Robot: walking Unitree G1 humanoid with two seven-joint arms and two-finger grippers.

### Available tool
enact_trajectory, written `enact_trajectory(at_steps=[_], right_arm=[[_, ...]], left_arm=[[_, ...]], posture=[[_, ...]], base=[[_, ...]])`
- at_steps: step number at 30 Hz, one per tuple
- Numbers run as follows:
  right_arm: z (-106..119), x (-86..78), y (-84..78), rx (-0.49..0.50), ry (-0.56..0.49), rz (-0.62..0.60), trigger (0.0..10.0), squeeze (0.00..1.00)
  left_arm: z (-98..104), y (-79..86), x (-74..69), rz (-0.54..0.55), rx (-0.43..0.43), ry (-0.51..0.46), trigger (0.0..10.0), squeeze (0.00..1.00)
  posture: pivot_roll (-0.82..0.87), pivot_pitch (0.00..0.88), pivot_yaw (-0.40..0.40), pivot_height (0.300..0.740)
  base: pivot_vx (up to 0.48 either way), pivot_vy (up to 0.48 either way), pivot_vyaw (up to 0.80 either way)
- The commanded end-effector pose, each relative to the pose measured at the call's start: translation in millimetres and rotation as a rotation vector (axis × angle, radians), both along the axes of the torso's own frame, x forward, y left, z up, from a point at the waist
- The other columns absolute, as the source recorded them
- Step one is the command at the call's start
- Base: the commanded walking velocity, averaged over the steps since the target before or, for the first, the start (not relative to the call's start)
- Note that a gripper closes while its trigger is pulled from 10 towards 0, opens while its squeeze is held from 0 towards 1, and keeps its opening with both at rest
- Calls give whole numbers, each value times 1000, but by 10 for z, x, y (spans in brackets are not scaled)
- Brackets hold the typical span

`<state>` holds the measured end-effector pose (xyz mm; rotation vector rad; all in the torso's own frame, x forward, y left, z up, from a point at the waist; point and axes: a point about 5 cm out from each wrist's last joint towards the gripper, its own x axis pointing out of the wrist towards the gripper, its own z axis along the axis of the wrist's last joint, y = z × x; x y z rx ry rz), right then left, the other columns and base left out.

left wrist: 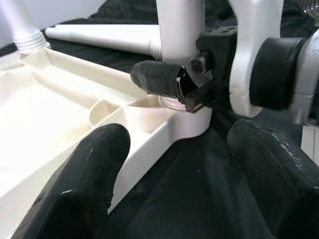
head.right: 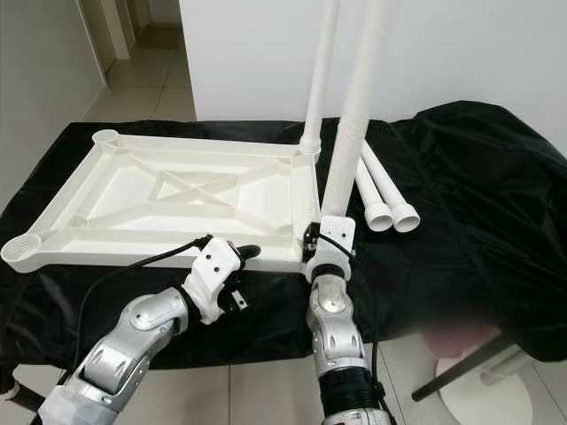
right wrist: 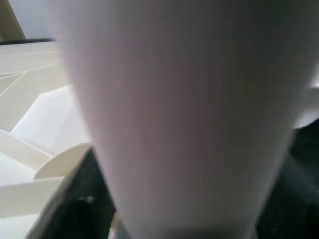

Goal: Building children table

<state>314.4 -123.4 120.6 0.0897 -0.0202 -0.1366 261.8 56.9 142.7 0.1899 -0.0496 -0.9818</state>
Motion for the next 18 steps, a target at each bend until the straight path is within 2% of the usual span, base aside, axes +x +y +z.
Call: enact_trajectory(at_steps=[1,3,4,8,9,12,14,16,18], right_arm=[[7,10,-15,7,-13,17,10000,1000],[44,27,6,15,-28,45,10000,1000],[85,30,7,-12,-46,65,10000,914],[121,21,-10,-20,-68,71,10000,914],[134,-2,-27,-35,-88,95,10000,0],[94,-93,-81,-47,-109,118,10000,0],[94,-93,-81,-47,-109,118,10000,0],[66,-252,-87,-36,-146,169,10000,0],[56,-287,-93,-36,-150,174,10000,0]], left_arm=[[12,35,73,144,-21,-21,10000,0],[32,21,83,145,-31,-27,10000,0],[52,29,81,148,-52,-29,10000,0],[66,48,90,160,-63,-30,10000,0],[75,73,101,176,-65,-38,10000,0],[96,167,138,225,-76,-41,10000,0],[96,167,138,225,-76,-41,10000,0],[102,195,131,219,-115,-11,10000,0],[101,193,122,208,-114,-10,10000,0]], posture=[[-23,13,-18,740],[-29,8,-20,740],[-28,13,-20,740],[-23,8,-13,740],[-15,13,-12,740],[-7,20,-12,740],[-7,20,-12,740],[-13,31,9,740],[-15,35,12,740]], base=[[0,0,0],[0,0,0],[0,0,0],[0,0,0],[0,0,0],[0,0,0],[0,0,0],[0,0,0],[0,0,0]])
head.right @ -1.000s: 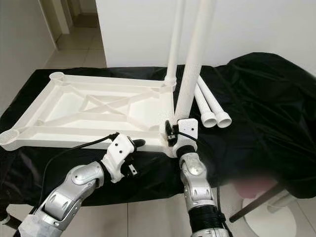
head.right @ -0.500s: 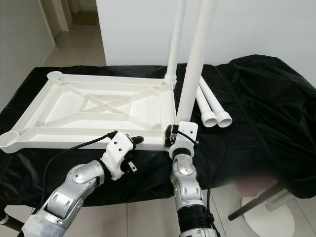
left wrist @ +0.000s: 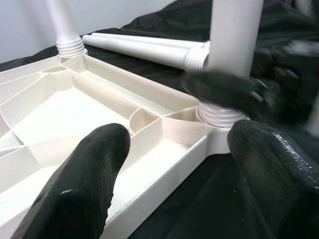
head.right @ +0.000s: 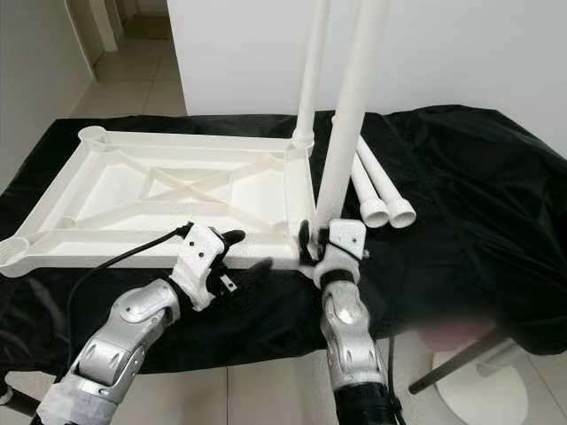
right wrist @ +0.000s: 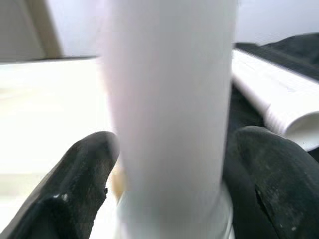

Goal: Building children table

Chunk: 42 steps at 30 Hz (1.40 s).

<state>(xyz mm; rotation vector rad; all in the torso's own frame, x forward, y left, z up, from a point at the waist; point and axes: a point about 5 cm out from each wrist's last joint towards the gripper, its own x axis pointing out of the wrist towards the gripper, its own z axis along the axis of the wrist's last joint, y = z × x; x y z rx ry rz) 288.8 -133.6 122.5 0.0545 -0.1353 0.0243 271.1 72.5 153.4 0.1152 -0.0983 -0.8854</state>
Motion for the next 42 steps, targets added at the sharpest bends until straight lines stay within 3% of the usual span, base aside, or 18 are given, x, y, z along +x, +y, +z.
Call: enact_trajectory(at_steps=[1,10,11,14,15,19,20,21,22,34,40,42], right_arm=[[37,-31,9,9,-29,21,10000,0],[-61,-389,-79,14,-3,10,10000,0],[-78,-432,-79,24,3,22,3843,0],[-87,-456,-79,33,6,29,3843,0],[-110,-469,-100,30,18,20,0,0],[-111,-465,-103,28,21,28,0,0],[-108,-461,-102,26,23,36,4980,0],[-108,-461,-102,26,23,36,4980,0],[-104,-456,-99,21,23,45,10000,0],[-87,-404,-112,13,43,38,10000,0],[-25,-143,-225,39,42,-27,10000,0],[-25,-143,-225,39,42,-27,10000,0]], left_arm=[[-6,37,29,116,-24,9,10000,0],[7,143,-3,63,-37,41,10000,0],[10,161,2,65,-42,45,10000,0],[11,172,6,67,-45,47,10000,0],[23,183,24,70,-51,49,10000,0],[36,186,35,73,-49,44,10000,0],[37,188,35,74,-46,41,10000,0],[37,188,35,74,-46,41,10000,0],[36,194,37,76,-43,40,10000,0],[50,238,49,107,-21,20,10000,0],[44,239,63,115,-10,15,10000,0],[44,239,63,115,-10,15,10000,0]], posture=[[-15,35,12,740],[-20,43,25,740],[-25,45,28,740],[-25,45,28,740],[-32,52,31,740],[-33,53,35,740],[-31,55,35,740],[-31,55,35,740],[-30,55,37,740],[-22,57,34,740],[-17,53,38,740],[-17,53,38,740]], base=[[0,0,0],[0,0,0],[0,0,0],[0,0,0],[0,0,0],[0,0,0],[0,0,0],[0,0,0],[0,0,0],[0,0,0],[0,0,0],[0,0,0]])
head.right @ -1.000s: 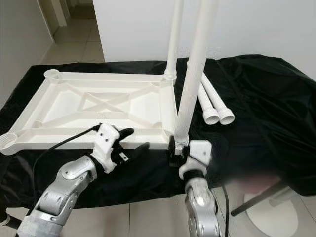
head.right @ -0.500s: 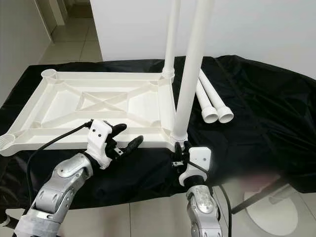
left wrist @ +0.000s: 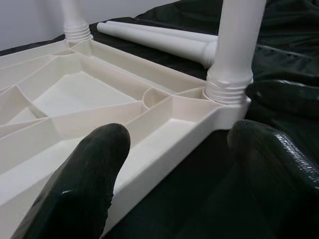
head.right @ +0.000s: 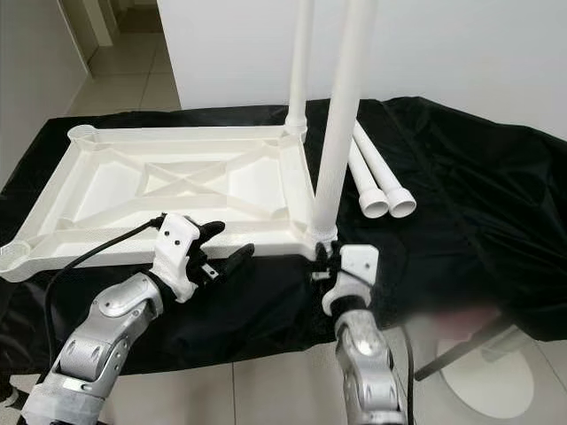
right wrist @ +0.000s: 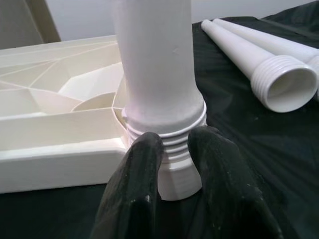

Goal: Building children table

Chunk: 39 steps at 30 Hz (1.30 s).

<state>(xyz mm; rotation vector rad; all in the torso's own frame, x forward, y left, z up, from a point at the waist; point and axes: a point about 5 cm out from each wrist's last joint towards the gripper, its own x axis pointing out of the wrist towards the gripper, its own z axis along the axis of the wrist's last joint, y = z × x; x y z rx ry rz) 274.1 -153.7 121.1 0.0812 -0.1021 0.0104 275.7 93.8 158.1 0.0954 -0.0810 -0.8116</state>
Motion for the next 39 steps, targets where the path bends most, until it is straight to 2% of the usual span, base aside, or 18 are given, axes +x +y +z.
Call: enact_trajectory(at_steps=[1,5,6,10,19,24,35,39], right_arm=[[0,48,-42,12,6,-26,10000,0],[39,152,-70,11,-1,-43,10000,0],[75,226,-90,9,-9,-59,10000,0],[83,235,-92,11,-11,-63,10000,0],[28,-4,114,45,-52,28,10000,0],[-7,-89,144,60,-57,53,10000,0],[-19,-131,95,42,-50,38,10000,0],[-6,-106,110,40,-54,38,10000,0]], left_arm=[[-9,27,22,45,7,-1,10000,0],[-21,32,40,60,10,14,10000,0],[-28,26,63,77,20,17,10000,0],[-31,23,77,87,27,17,10000,0],[-89,55,309,167,110,29,10000,0],[-140,110,419,205,161,56,10000,0],[-266,261,582,283,241,112,10000,0],[-345,355,683,346,312,151,10000,0]], posture=[[-17,53,38,740],[-14,54,43,740],[-9,47,40,740],[-9,47,40,740],[-29,37,49,740],[-39,39,53,740],[-58,39,60,740],[-62,31,61,740]], base=[[0,0,0],[0,0,0],[0,0,0],[0,0,0],[0,0,0],[0,0,0],[0,0,0],[0,0,0]])
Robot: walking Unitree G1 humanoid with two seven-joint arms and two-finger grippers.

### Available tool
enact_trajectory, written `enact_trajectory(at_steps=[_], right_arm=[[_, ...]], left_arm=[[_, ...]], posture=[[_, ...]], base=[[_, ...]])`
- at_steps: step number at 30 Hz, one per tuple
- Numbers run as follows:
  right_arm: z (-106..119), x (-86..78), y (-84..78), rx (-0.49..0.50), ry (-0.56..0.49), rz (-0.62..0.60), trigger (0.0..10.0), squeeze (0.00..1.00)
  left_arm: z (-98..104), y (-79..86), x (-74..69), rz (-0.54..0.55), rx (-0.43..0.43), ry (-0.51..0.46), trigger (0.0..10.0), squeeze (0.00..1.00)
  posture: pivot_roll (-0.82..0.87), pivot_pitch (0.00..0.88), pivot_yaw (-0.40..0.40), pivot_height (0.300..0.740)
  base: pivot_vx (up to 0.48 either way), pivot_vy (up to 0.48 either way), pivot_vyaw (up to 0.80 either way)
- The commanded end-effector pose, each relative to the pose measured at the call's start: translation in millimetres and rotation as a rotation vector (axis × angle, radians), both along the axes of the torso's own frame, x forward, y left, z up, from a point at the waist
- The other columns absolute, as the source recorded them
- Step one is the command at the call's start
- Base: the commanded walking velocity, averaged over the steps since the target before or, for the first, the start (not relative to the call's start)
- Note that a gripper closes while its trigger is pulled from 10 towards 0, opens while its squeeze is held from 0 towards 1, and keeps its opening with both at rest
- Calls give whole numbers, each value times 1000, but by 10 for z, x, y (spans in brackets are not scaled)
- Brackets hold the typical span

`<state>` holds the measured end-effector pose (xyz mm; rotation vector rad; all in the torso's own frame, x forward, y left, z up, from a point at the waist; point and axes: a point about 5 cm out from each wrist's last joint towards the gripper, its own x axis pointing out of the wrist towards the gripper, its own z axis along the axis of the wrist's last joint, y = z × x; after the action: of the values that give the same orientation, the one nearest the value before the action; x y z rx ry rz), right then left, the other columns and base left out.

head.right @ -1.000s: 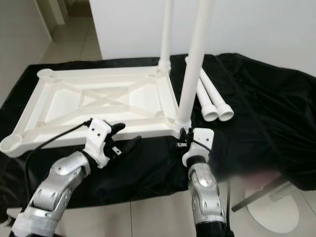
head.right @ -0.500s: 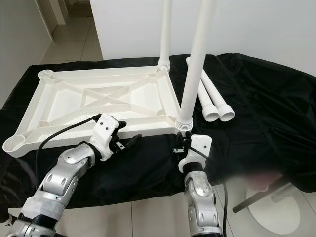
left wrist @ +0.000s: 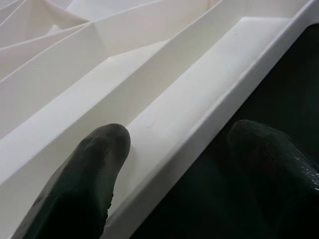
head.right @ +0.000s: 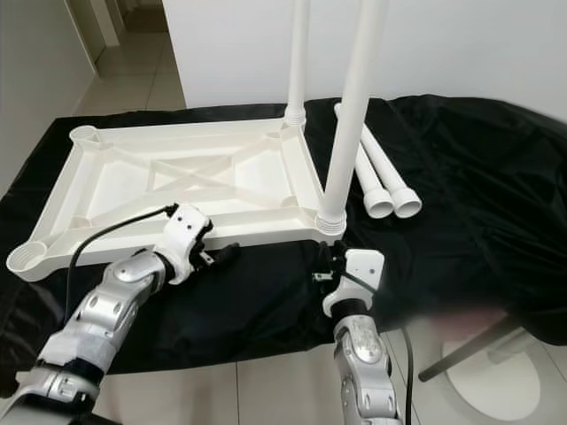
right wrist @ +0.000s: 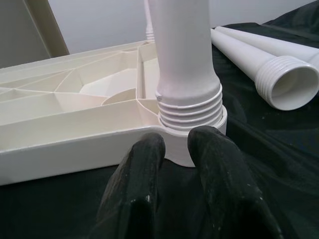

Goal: Building children table

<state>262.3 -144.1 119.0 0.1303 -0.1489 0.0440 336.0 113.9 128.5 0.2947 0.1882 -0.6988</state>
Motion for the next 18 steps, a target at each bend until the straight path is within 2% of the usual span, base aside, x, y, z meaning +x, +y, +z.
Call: enact_trajectory(at_steps=[1,12,18], right_arm=[[15,11,14,-8,-7,4,10000,0],[33,56,35,-10,-13,8,10000,0],[40,72,43,-7,-15,1,10000,0]], left_arm=[[-49,155,80,213,54,-35,10000,0],[-45,362,230,313,138,-29,10000,0],[5,489,269,317,149,-22,10000,0]], posture=[[-62,31,61,740],[-61,25,61,740],[-61,29,74,740]], base=[[0,0,0],[0,0,0],[0,0,0]])
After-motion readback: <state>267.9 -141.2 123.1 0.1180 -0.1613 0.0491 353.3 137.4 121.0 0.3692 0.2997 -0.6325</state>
